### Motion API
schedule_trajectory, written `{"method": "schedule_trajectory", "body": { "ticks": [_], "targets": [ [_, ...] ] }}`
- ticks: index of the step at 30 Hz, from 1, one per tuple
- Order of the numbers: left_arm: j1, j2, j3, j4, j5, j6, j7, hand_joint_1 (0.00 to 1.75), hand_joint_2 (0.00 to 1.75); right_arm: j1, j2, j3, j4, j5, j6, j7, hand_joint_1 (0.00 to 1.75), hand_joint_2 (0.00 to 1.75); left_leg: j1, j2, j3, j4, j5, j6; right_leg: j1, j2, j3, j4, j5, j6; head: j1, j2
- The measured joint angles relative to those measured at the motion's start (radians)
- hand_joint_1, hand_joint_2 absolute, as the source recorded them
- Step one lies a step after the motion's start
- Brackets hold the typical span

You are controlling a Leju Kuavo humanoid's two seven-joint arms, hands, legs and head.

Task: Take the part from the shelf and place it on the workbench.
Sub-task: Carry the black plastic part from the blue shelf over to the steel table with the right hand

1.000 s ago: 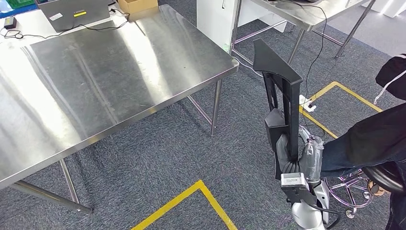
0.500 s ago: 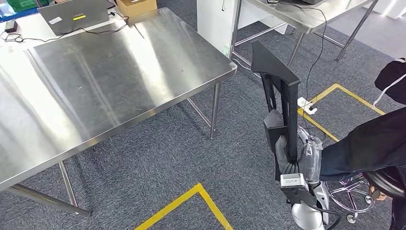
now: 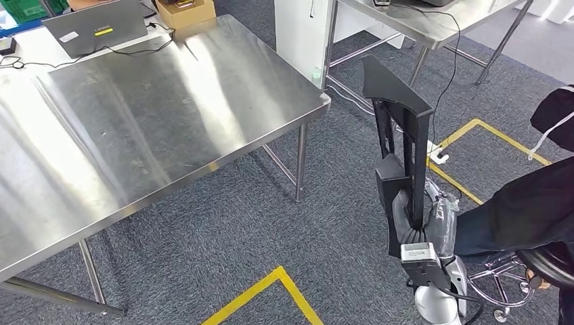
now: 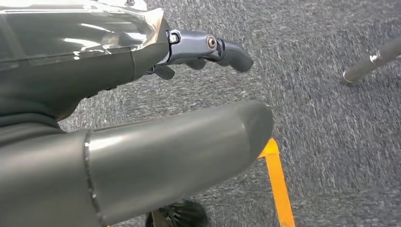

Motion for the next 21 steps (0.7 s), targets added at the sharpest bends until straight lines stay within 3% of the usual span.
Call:
{"method": "schedule_trajectory", "body": {
  "ticks": [3,5,6,8,9,10,11,13,15,17,19,21],
  "targets": [
    [0.000,0.000,0.000,0.000,-0.005,0.000,0.002,0.00,0.00,0.002,0.000,-0.001,-0.001,-0.002,0.000,-0.003,1.75,1.75,-0.007,-0.002,0.010,-0.020,-0.006,0.018,0.003,-0.001,0.003,-0.005,-0.007,0.018,0.000,0.000],
    [0.000,0.000,0.000,-0.001,-0.007,0.000,0.003,0.00,0.00,0.002,0.000,-0.001,-0.001,-0.004,0.000,-0.005,1.75,1.75,-0.006,-0.002,0.026,-0.037,-0.003,0.034,0.005,-0.002,-0.008,0.026,-0.023,0.022,0.001,0.000],
    [0.000,0.000,0.001,-0.002,-0.008,0.000,0.003,0.00,0.00,0.002,-0.001,-0.001,-0.001,-0.004,0.000,-0.006,1.75,1.75,-0.005,-0.002,0.035,-0.044,-0.002,0.042,0.006,-0.003,-0.032,0.073,-0.041,0.019,0.003,0.000],
    [-0.001,0.000,0.004,-0.002,-0.008,0.000,0.003,0.00,0.00,0.003,-0.003,-0.003,-0.001,-0.002,0.001,-0.005,1.75,1.75,-0.008,-0.002,0.045,-0.046,-0.010,0.051,0.006,-0.003,-0.110,0.207,-0.085,0.012,0.005,0.000],
    [0.000,0.000,0.005,-0.002,-0.008,0.000,0.003,0.00,0.00,0.004,-0.004,-0.003,0.000,0.001,0.001,-0.004,1.75,1.75,-0.010,-0.002,0.049,-0.046,-0.014,0.053,0.006,-0.003,-0.148,0.262,-0.096,0.013,0.006,0.000],
    [0.000,0.000,0.006,-0.002,-0.008,0.000,0.003,0.00,0.00,0.004,-0.005,-0.005,0.000,0.008,0.001,0.000,1.75,1.75,-0.012,-0.003,0.055,-0.046,-0.020,0.054,0.007,-0.003,-0.170,0.283,-0.091,0.018,0.007,0.000],
    [0.001,-0.001,0.008,-0.002,-0.008,0.000,0.004,0.00,0.00,0.003,-0.007,-0.007,0.001,0.017,0.001,0.006,1.75,1.75,-0.014,-0.005,0.063,-0.046,-0.026,0.054,0.007,-0.003,-0.171,0.265,-0.069,0.026,0.007,0.000],
    [0.002,-0.003,0.012,-0.002,-0.010,0.001,0.003,0.00,0.00,-0.002,-0.015,-0.017,0.001,0.033,0.002,0.023,1.75,1.75,-0.016,-0.009,0.082,-0.045,-0.041,0.050,0.008,-0.003,-0.123,0.131,0.008,0.040,0.007,0.000],
    [0.002,-0.003,0.018,-0.002,-0.013,0.001,0.003,0.00,0.00,-0.011,-0.025,-0.031,0.002,0.037,0.008,0.037,1.75,1.75,-0.022,-0.012,0.093,-0.043,-0.060,0.042,0.013,-0.003,-0.072,0.019,0.054,0.033,0.007,0.000],
    [0.002,-0.003,0.022,-0.002,-0.016,0.001,0.003,0.00,0.00,-0.018,-0.032,-0.043,0.002,0.036,0.015,0.043,1.75,1.75,-0.024,-0.013,0.096,-0.044,-0.072,0.033,0.017,-0.002,-0.057,-0.003,0.054,0.015,0.007,0.000],
    [0.001,-0.003,0.023,-0.003,-0.017,0.001,0.003,0.00,0.00,-0.022,-0.037,-0.051,0.002,0.036,0.018,0.045,1.75,1.75,-0.019,-0.012,0.097,-0.040,-0.080,0.022,0.012,-0.001,-0.051,-0.009,0.050,0.001,0.007,0.000],
    [0.001,-0.003,0.023,-0.003,-0.018,0.001,0.002,0.00,0.00,-0.025,-0.039,-0.054,0.001,0.036,0.019,0.046,1.75,1.75,-0.013,-0.009,0.070,0.018,-0.111,0.007,0.005,-0.002,-0.038,-0.017,0.045,-0.012,0.006,0.000]
  ]
}}
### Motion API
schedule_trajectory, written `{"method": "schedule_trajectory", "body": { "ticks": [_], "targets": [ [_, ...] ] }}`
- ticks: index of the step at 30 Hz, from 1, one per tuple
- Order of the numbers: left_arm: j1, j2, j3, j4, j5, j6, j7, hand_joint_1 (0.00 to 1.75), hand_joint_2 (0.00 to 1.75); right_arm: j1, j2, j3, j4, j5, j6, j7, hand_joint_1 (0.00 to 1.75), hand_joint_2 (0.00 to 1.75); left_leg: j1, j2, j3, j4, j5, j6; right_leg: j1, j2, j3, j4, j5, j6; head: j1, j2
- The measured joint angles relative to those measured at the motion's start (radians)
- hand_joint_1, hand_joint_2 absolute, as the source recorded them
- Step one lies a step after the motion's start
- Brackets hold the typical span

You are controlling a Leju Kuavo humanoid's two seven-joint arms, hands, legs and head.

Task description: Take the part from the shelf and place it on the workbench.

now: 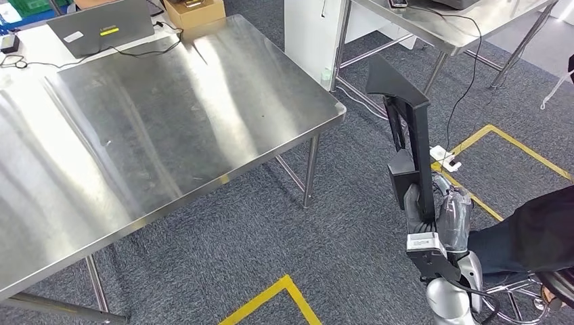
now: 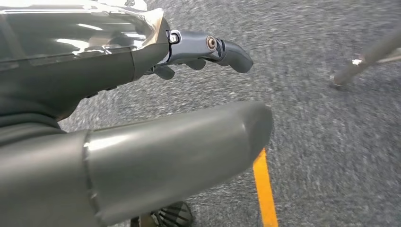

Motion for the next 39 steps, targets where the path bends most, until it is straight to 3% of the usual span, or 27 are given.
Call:
{"method": "schedule_trajectory", "body": {
  "ticks": [3,4,5,7,9,13,15,17,19,20,21,23,25,27,29,31,39],
  "targets": [
    [0.002,0.001,0.002,0.000,0.000,0.002,0.000,0.00,0.00,-0.006,-0.005,-0.010,0.001,0.001,0.004,0.017,1.75,1.75,0.013,0.003,-0.122,0.193,-0.067,-0.017,-0.002,-0.001,0.018,-0.002,-0.016,-0.012,-0.001,0.000],
    [0.004,0.002,0.003,0.000,0.000,0.003,0.000,0.00,0.00,-0.008,-0.014,-0.020,0.002,-0.004,0.015,0.032,1.75,1.75,0.017,0.004,-0.155,0.228,-0.063,-0.021,-0.003,-0.001,0.024,-0.002,-0.023,-0.010,-0.001,0.000],
    [0.005,0.002,0.006,0.000,0.000,0.004,0.000,0.00,0.00,-0.011,-0.029,-0.034,0.005,-0.016,0.034,0.050,1.75,1.75,0.020,0.004,-0.170,0.225,-0.037,-0.024,-0.005,-0.001,0.033,-0.002,-0.030,-0.007,-0.002,0.000],
    [0.007,0.003,0.013,0.000,-0.003,0.004,0.000,0.00,0.00,-0.026,-0.077,-0.078,0.018,-0.042,0.097,0.092,1.75,1.75,0.026,0.007,-0.146,0.116,0.064,-0.026,-0.011,0.000,0.055,-0.002,-0.046,0.003,-0.002,0.000],
    [0.008,0.006,0.022,0.000,-0.008,0.004,0.000,0.00,0.00,-0.058,-0.140,-0.136,0.048,-0.053,0.166,0.129,1.75,1.75,0.025,0.008,-0.104,0.002,0.124,-0.021,-0.008,0.001,0.069,-0.002,-0.061,0.018,-0.002,0.000],
    [0.007,0.013,0.031,0.000,-0.022,-0.003,0.001,0.00,0.00,-0.153,-0.279,-0.239,0.139,-0.054,0.273,0.183,1.75,1.75,0.007,0.007,-0.081,-0.037,0.120,0.012,-0.006,0.001,0.075,-0.006,-0.074,0.048,0.000,0.000],
    [0.007,0.016,0.037,-0.001,-0.029,-0.008,0.000,0.00,0.00,-0.190,-0.338,-0.278,0.182,-0.061,0.298,0.193,1.75,1.75,0.006,0.007,-0.063,-0.050,0.121,0.033,-0.006,-0.001,0.054,0.040,-0.092,0.054,0.003,0.000],
    [0.007,0.020,0.045,-0.001,-0.034,-0.012,-0.002,0.00,0.00,-0.204,-0.370,-0.305,0.212,-0.074,0.306,0.193,1.75,1.75,0.006,0.006,-0.051,-0.056,0.114,0.048,-0.006,-0.001,-0.023,0.168,-0.129,0.049,0.006,0.000],
    [0.008,0.023,0.051,-0.001,-0.039,-0.014,-0.002,0.00,0.00,-0.193,-0.379,-0.322,0.228,-0.089,0.300,0.187,1.75,1.75,0.004,0.003,-0.039,-0.055,0.102,0.054,-0.005,-0.001,-0.107,0.280,-0.146,0.054,0.009,0.000],
    [0.009,0.023,0.054,-0.001,-0.041,-0.015,-0.001,0.00,0.00,-0.181,-0.379,-0.327,0.233,-0.096,0.294,0.181,1.75,1.75,0.003,0.001,-0.030,-0.055,0.095,0.054,-0.004,-0.001,-0.126,0.285,-0.131,0.062,0.009,0.000],
    [0.010,0.023,0.056,-0.001,-0.041,-0.016,-0.001,0.00,0.00,-0.169,-0.377,-0.329,0.237,-0.103,0.286,0.172,1.75,1.75,0.002,-0.002,-0.019,-0.055,0.088,0.053,-0.005,-0.001,-0.122,0.248,-0.098,0.071,0.010,0.000],
    [0.010,0.024,0.063,-0.001,-0.040,-0.018,-0.002,0.00,0.00,-0.154,-0.369,-0.329,0.241,-0.108,0.265,0.152,1.75,1.75,-0.001,-0.004,0.000,-0.053,0.070,0.045,-0.006,-0.003,-0.076,0.111,-0.017,0.084,0.012,0.000],
    [0.009,0.027,0.072,-0.001,-0.037,-0.017,-0.002,0.00,0.00,-0.149,-0.356,-0.325,0.240,-0.098,0.235,0.133,1.75,1.75,-0.008,-0.004,0.007,-0.051,0.054,0.039,-0.005,-0.003,-0.039,0.025,0.025,0.073,0.014,0.000],
    [0.009,0.029,0.081,-0.001,-0.035,-0.014,-0.003,0.00,0.00,-0.145,-0.340,-0.317,0.232,-0.076,0.208,0.122,1.75,1.75,-0.014,-0.004,0.008,-0.050,0.047,0.046,-0.005,-0.001,-0.032,0.013,0.028,0.058,0.012,0.000],
    [0.009,0.029,0.089,-0.001,-0.035,-0.012,-0.003,0.00,0.00,-0.141,-0.328,-0.309,0.218,-0.060,0.193,0.120,1.75,1.75,-0.014,-0.003,0.012,-0.056,0.047,0.056,-0.004,0.001,-0.032,0.013,0.025,0.052,0.011,0.000],
    [0.009,0.029,0.095,-0.001,-0.035,-0.010,-0.003,0.00,0.00,-0.140,-0.319,-0.302,0.204,-0.053,0.186,0.120,1.75,1.75,-0.014,-0.002,0.015,-0.061,0.046,0.055,-0.004,0.001,-0.031,0.013,0.022,0.047,0.011,0.000],
    [0.009,0.031,0.100,-0.001,-0.048,-0.014,-0.004,0.00,0.00,-0.169,-0.310,-0.236,0.174,0.029,0.183,0.168,1.75,1.75,-0.016,0.003,0.015,-0.061,0.041,0.056,-0.007,0.002,-0.030,0.012,0.023,0.045,0.011,0.000]
  ]
}}
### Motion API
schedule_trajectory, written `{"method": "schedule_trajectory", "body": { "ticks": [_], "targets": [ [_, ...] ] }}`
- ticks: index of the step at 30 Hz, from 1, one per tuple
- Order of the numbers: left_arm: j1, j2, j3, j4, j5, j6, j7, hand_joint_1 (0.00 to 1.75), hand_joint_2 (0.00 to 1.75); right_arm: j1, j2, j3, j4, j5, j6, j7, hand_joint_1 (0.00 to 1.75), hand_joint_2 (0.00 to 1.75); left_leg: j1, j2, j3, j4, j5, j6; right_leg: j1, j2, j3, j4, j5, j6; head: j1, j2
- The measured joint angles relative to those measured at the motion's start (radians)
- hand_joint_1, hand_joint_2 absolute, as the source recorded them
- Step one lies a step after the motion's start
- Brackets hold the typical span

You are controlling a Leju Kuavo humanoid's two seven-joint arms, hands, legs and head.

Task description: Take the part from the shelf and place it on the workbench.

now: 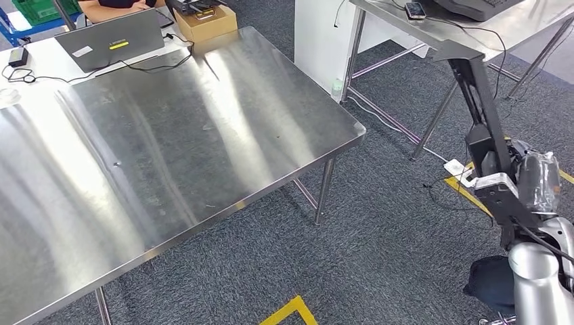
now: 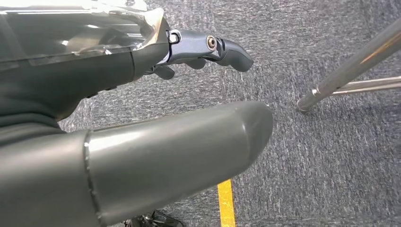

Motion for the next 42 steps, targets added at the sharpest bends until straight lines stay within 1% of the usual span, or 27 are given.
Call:
{"method": "schedule_trajectory", "body": {
  "ticks": [3,5,8,9,10,11,13,14,16,18,20,21,23,24,25,26,27,29,30,32,34,35,37,39,40,41,42],
  "targets": [
    [-0.001,0.001,0.000,0.000,-0.004,-0.003,-0.001,0.00,0.00,-0.023,0.002,0.035,-0.003,0.020,0.000,0.012,1.75,1.75,-0.001,-0.001,0.005,-0.008,0.009,0.003,0.001,-0.001,0.002,-0.004,0.005,0.004,0.000,0.000],
    [-0.001,-0.001,0.000,0.000,-0.005,-0.004,-0.001,0.00,0.00,-0.034,0.002,0.048,-0.006,0.023,0.000,0.015,1.75,1.75,0.005,-0.003,0.017,-0.027,0.026,0.006,0.005,-0.002,-0.009,0.017,-0.007,0.005,0.001,0.000],
    [0.000,-0.003,0.002,0.000,-0.008,-0.006,-0.002,0.00,0.00,-0.062,0.002,0.077,-0.002,0.026,0.001,0.015,1.75,1.75,0.009,-0.005,0.024,-0.037,0.036,0.008,0.005,-0.003,-0.093,0.188,-0.078,-0.002,0.004,0.000],
    [0.000,-0.004,0.005,0.000,-0.009,-0.006,-0.002,0.00,0.00,-0.076,0.002,0.095,0.003,0.030,0.002,0.017,1.75,1.75,0.010,-0.006,0.024,-0.037,0.035,0.007,0.003,-0.003,-0.122,0.246,-0.094,0.001,0.005,0.000],
    [0.000,-0.004,0.008,0.000,-0.010,-0.006,-0.002,0.00,0.00,-0.093,0.002,0.117,0.011,0.035,0.003,0.019,1.75,1.75,0.010,-0.008,0.025,-0.036,0.034,0.005,0.001,-0.003,-0.136,0.271,-0.096,0.008,0.005,0.000],
    [0.000,-0.004,0.012,0.000,-0.011,-0.006,-0.001,0.00,0.00,-0.114,0.002,0.140,0.019,0.041,0.004,0.022,1.75,1.75,0.012,-0.011,0.026,-0.035,0.032,0.002,-0.002,-0.003,-0.130,0.257,-0.082,0.018,0.005,0.000],
    [-0.002,-0.005,0.019,0.000,-0.012,-0.006,-0.001,0.00,0.00,-0.166,0.004,0.189,0.039,0.056,0.005,0.035,1.75,1.75,0.017,-0.021,0.029,-0.026,0.023,-0.011,-0.011,0.005,-0.067,0.126,-0.027,0.042,0.005,0.000],
    [-0.003,-0.005,0.023,0.000,-0.013,-0.006,0.000,0.00,0.00,-0.194,0.007,0.214,0.051,0.063,0.006,0.042,1.75,1.75,0.018,-0.026,0.024,-0.019,0.017,-0.020,-0.012,0.013,-0.033,0.063,-0.008,0.046,0.006,0.000],
    [-0.005,-0.004,0.027,0.000,-0.013,-0.006,0.001,0.00,0.00,-0.243,0.013,0.260,0.074,0.076,0.006,0.055,1.75,1.75,0.017,-0.036,0.012,-0.009,0.008,-0.033,-0.010,0.021,0.000,0.001,0.003,0.032,0.004,0.000],
    [-0.005,-0.005,0.030,0.000,-0.014,-0.006,0.002,0.00,0.00,-0.277,0.020,0.297,0.092,0.083,0.006,0.062,1.75,1.75,0.019,-0.046,0.006,-0.008,0.005,-0.039,-0.007,0.009,0.000,0.003,-0.002,0.006,0.001,0.000],
    [-0.003,-0.005,0.032,0.000,-0.015,-0.005,0.003,0.00,0.00,-0.304,0.025,0.323,0.107,0.087,0.007,0.066,1.75,1.75,0.024,-0.036,-0.006,0.017,-0.011,-0.048,-0.009,-0.002,0.002,0.002,-0.005,-0.011,-0.001,0.000],
    [-0.003,-0.004,0.033,0.000,-0.016,-0.005,0.003,0.00,0.00,-0.317,0.027,0.334,0.114,0.088,0.006,0.068,1.75,1.75,0.026,-0.025,-0.026,0.056,-0.032,-0.054,-0.010,-0.008,0.004,0.001,-0.007,-0.019,-0.003,0.000],
    [-0.003,-0.004,0.038,0.000,-0.017,-0.005,0.003,0.00,0.00,-0.336,0.030,0.352,0.129,0.090,0.006,0.071,1.75,1.75,0.027,-0.004,-0.102,0.186,-0.086,-0.062,-0.006,-0.021,0.006,0.001,-0.011,-0.028,-0.006,0.000],
    [-0.003,-0.004,0.040,0.000,-0.018,-0.005,0.003,0.00,0.00,-0.343,0.031,0.360,0.136,0.092,0.006,0.073,1.75,1.75,0.028,0.000,-0.144,0.249,-0.105,-0.063,-0.003,-0.028,0.007,0.001,-0.013,-0.030,-0.006,0.000],
    [-0.002,-0.004,0.041,0.000,-0.019,-0.005,0.003,0.00,0.00,-0.348,0.033,0.367,0.144,0.093,0.005,0.075,1.75,1.75,0.028,0.002,-0.176,0.285,-0.104,-0.063,-0.001,-0.035,0.007,0.001,-0.015,-0.032,-0.006,0.000],
    [-0.001,-0.004,0.043,0.000,-0.020,-0.005,0.003,0.00,0.00,-0.354,0.034,0.374,0.152,0.094,0.005,0.077,1.75,1.75,0.028,0.004,-0.188,0.284,-0.083,-0.060,0.001,-0.042,0.009,0.001,-0.017,-0.035,-0.006,0.000],
    [0.000,-0.004,0.044,0.000,-0.021,-0.005,0.003,0.00,0.00,-0.360,0.036,0.381,0.158,0.096,0.005,0.078,1.75,1.75,0.027,0.007,-0.180,0.244,-0.045,-0.056,0.003,-0.049,0.013,0.001,-0.019,-0.036,-0.006,0.000],
    [-0.001,-0.002,0.047,0.000,-0.023,-0.005,0.003,0.00,0.00,-0.374,0.038,0.392,0.171,0.098,0.005,0.082,1.75,1.75,0.022,0.034,-0.126,0.109,0.036,-0.042,0.008,-0.060,0.021,0.001,-0.024,-0.036,-0.006,0.000],
    [-0.002,-0.001,0.048,0.000,-0.024,-0.005,0.002,0.00,0.00,-0.381,0.038,0.396,0.176,0.099,0.004,0.083,1.75,1.75,0.018,0.048,-0.105,0.058,0.057,-0.037,0.012,-0.065,0.023,0.001,-0.026,-0.033,-0.006,0.000],
    [-0.004,0.001,0.050,0.000,-0.024,-0.005,0.001,0.00,0.00,-0.392,0.040,0.404,0.188,0.100,0.004,0.087,1.75,1.75,0.010,0.057,-0.092,0.021,0.063,-0.032,0.017,-0.078,0.026,-0.001,-0.029,-0.027,-0.005,0.000],
    [-0.003,0.002,0.050,0.000,-0.024,-0.005,0.000,0.00,0.00,-0.397,0.042,0.412,0.196,0.102,0.003,0.088,1.75,1.75,0.012,0.039,-0.086,0.013,0.069,-0.026,0.019,-0.089,0.030,-0.003,-0.032,-0.018,-0.004,0.000],
    [-0.003,0.002,0.050,0.000,-0.024,-0.005,0.000,0.00,0.00,-0.399,0.043,0.416,0.199,0.103,0.003,0.088,1.75,1.75,0.014,0.030,-0.079,0.005,0.074,-0.021,0.020,-0.083,0.027,0.007,-0.038,-0.014,-0.003,0.000],
    [-0.005,0.001,0.050,-0.001,-0.024,-0.005,-0.001,0.00,0.00,-0.404,0.041,0.421,0.206,0.103,0.002,0.088,1.75,1.75,0.019,0.013,-0.066,-0.008,0.084,-0.012,0.020,-0.048,-0.010,0.084,-0.074,-0.016,0.000,0.000],
    [-0.007,0.000,0.050,-0.001,-0.024,-0.006,-0.001,0.00,0.00,-0.406,0.039,0.423,0.215,0.102,0.002,0.089,1.75,1.75,0.018,-0.008,-0.066,-0.009,0.086,-0.007,0.017,-0.018,-0.079,0.218,-0.122,-0.023,0.003,0.000],
    [-0.006,0.000,0.050,-0.001,-0.024,-0.006,-0.001,0.00,0.00,-0.405,0.039,0.424,0.219,0.102,0.002,0.089,1.75,1.75,0.018,-0.020,-0.066,-0.008,0.085,-0.007,0.016,-0.013,-0.106,0.264,-0.133,-0.020,0.004,0.000],
    [-0.006,-0.001,0.051,-0.001,-0.024,-0.006,-0.001,0.00,0.00,-0.405,0.039,0.425,0.223,0.103,0.002,0.090,1.75,1.75,0.017,-0.032,-0.066,-0.008,0.085,-0.007,0.016,-0.011,-0.117,0.275,-0.127,-0.014,0.004,0.000],
    [-0.005,-0.001,0.051,-0.001,-0.024,-0.006,-0.001,0.00,0.00,-0.406,0.039,0.426,0.226,0.104,0.002,0.090,1.75,1.75,0.017,-0.044,-0.065,-0.006,0.084,-0.009,0.015,-0.009,-0.107,0.243,-0.105,-0.004,0.004,0.000]
  ]
}}
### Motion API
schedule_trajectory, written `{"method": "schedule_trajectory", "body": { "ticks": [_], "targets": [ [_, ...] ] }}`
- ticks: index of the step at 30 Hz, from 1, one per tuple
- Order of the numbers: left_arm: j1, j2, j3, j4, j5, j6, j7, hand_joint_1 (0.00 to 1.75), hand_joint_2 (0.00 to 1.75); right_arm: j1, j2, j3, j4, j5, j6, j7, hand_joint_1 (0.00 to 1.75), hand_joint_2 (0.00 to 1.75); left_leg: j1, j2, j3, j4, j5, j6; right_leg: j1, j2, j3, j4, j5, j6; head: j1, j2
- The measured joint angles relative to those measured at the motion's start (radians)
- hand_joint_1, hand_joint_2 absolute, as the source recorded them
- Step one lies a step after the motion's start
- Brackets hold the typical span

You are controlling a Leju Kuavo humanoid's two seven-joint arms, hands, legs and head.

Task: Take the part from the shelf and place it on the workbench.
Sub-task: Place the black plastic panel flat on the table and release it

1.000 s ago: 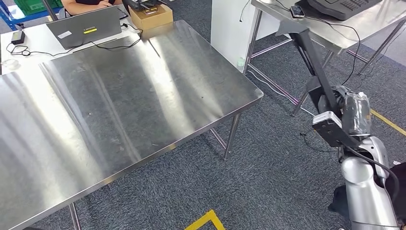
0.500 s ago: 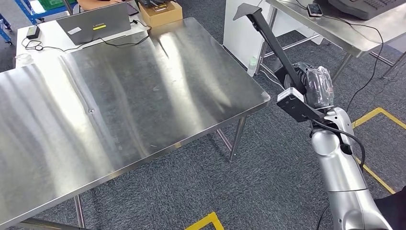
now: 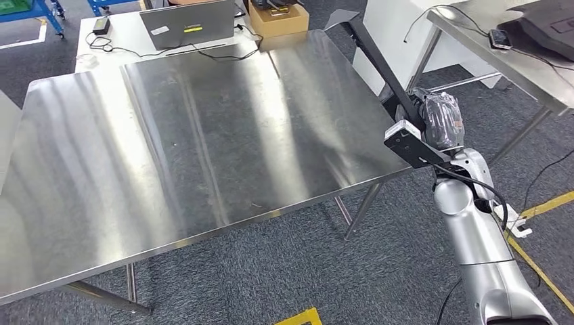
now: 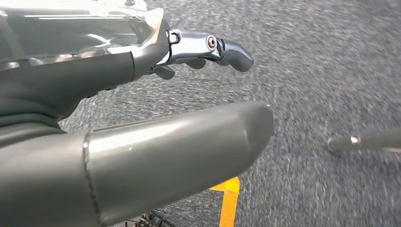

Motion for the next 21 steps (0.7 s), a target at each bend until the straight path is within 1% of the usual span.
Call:
{"method": "schedule_trajectory", "body": {
  "ticks": [1,2,3,4,5,6,7,8,9,10,11,12,13,17,21],
  "targets": [
    [0.000,0.000,0.000,0.000,0.000,0.000,0.000,0.00,0.00,-0.003,0.000,0.002,0.003,0.004,0.000,0.002,1.75,1.75,0.000,-0.012,0.001,0.002,-0.002,-0.002,-0.002,0.007,0.026,-0.064,0.032,0.010,0.000,0.000],
    [0.000,-0.001,0.000,0.000,0.000,0.000,0.000,0.00,0.00,-0.009,0.000,0.004,0.007,0.010,0.000,0.004,1.75,1.75,-0.001,-0.023,-0.001,0.007,-0.005,-0.006,-0.005,0.022,0.057,-0.137,0.061,0.017,0.000,0.000],
    [0.000,0.000,0.000,0.000,0.000,-0.001,0.000,0.00,0.00,-0.016,0.000,0.008,0.013,0.017,-0.001,0.008,1.75,1.75,-0.002,-0.034,-0.004,0.012,-0.009,-0.010,-0.006,0.035,0.084,-0.195,0.082,0.018,0.000,0.000],
    [-0.001,0.000,0.000,0.000,-0.001,-0.001,-0.001,0.00,0.00,-0.024,0.001,0.012,0.022,0.027,-0.001,0.014,1.75,1.75,-0.004,-0.043,-0.007,0.016,-0.012,-0.014,-0.007,0.045,0.100,-0.231,0.093,0.014,0.000,0.000],
    [0.000,0.000,0.001,0.000,-0.001,-0.002,-0.002,0.00,0.00,-0.033,0.002,0.017,0.034,0.038,-0.002,0.020,1.75,1.75,-0.004,-0.050,-0.011,0.018,-0.014,-0.018,-0.007,0.049,0.107,-0.244,0.093,0.008,-0.001,0.000],
    [0.001,0.001,0.002,0.000,-0.002,-0.003,-0.002,0.00,0.00,-0.043,0.004,0.022,0.049,0.052,-0.002,0.027,1.75,1.75,-0.003,-0.055,-0.013,0.018,-0.015,-0.022,-0.006,0.042,0.108,-0.245,0.093,-0.001,-0.002,0.000],
    [0.002,0.002,0.003,0.000,-0.003,-0.003,-0.003,0.00,0.00,-0.056,0.007,0.029,0.066,0.067,-0.001,0.035,1.75,1.75,-0.001,-0.057,-0.014,0.019,-0.017,-0.026,-0.009,0.036,0.110,-0.247,0.094,-0.008,-0.001,0.000],
    [0.002,0.002,0.004,0.000,-0.004,-0.004,-0.003,0.00,0.00,-0.072,0.009,0.037,0.086,0.087,0.002,0.042,1.75,1.75,-0.001,-0.048,-0.015,0.022,-0.018,-0.032,-0.009,0.032,0.113,-0.248,0.093,-0.014,-0.003,0.000],
    [0.001,0.004,0.005,0.000,-0.006,-0.005,-0.004,0.00,0.00,-0.093,0.010,0.047,0.112,0.110,0.008,0.049,1.75,1.75,-0.002,-0.037,-0.013,0.022,-0.020,-0.034,-0.010,0.029,0.116,-0.248,0.092,-0.019,-0.006,0.000],
    [0.000,0.006,0.005,-0.001,-0.009,-0.006,-0.005,0.00,0.00,-0.118,0.011,0.058,0.143,0.138,0.016,0.055,1.75,1.75,-0.003,-0.025,-0.010,0.022,-0.020,-0.029,-0.009,0.027,0.118,-0.248,0.091,-0.022,-0.010,0.000],
    [-0.002,0.008,0.006,-0.001,-0.012,-0.007,-0.007,0.00,0.00,-0.145,0.012,0.072,0.181,0.172,0.025,0.059,1.75,1.75,-0.004,-0.014,-0.008,0.020,-0.019,-0.022,-0.004,0.028,0.118,-0.246,0.089,-0.023,-0.014,0.000],
    [-0.004,0.011,0.006,-0.001,-0.016,-0.008,-0.007,0.00,0.00,-0.176,0.013,0.087,0.224,0.211,0.035,0.059,1.75,1.75,-0.004,-0.013,-0.006,0.015,-0.018,-0.015,-0.003,0.028,0.119,-0.246,0.088,-0.024,-0.015,0.000],
    [-0.005,0.012,0.007,-0.001,-0.019,-0.010,-0.008,0.00,0.00,-0.207,0.015,0.106,0.273,0.252,0.047,0.056,1.75,1.75,-0.003,-0.011,-0.006,0.015,-0.017,-0.010,-0.001,0.028,0.118,-0.246,0.088,-0.024,-0.016,0.000],
    [-0.010,0.015,0.014,-0.002,-0.035,-0.020,-0.009,0.00,0.00,-0.339,0.033,0.202,0.495,0.406,0.087,0.045,1.75,1.75,-0.001,-0.008,-0.006,0.014,-0.015,-0.014,0.002,0.028,0.118,-0.245,0.088,-0.025,-0.016,0.000],
    [-0.014,0.021,0.022,-0.001,-0.056,-0.026,-0.008,0.00,0.00,-0.462,0.088,0.319,0.715,0.555,0.102,0.064,1.75,1.75,0.000,-0.008,-0.005,0.013,-0.014,-0.019,0.003,0.028,0.118,-0.245,0.089,-0.025,-0.016,0.000]
  ]
}}
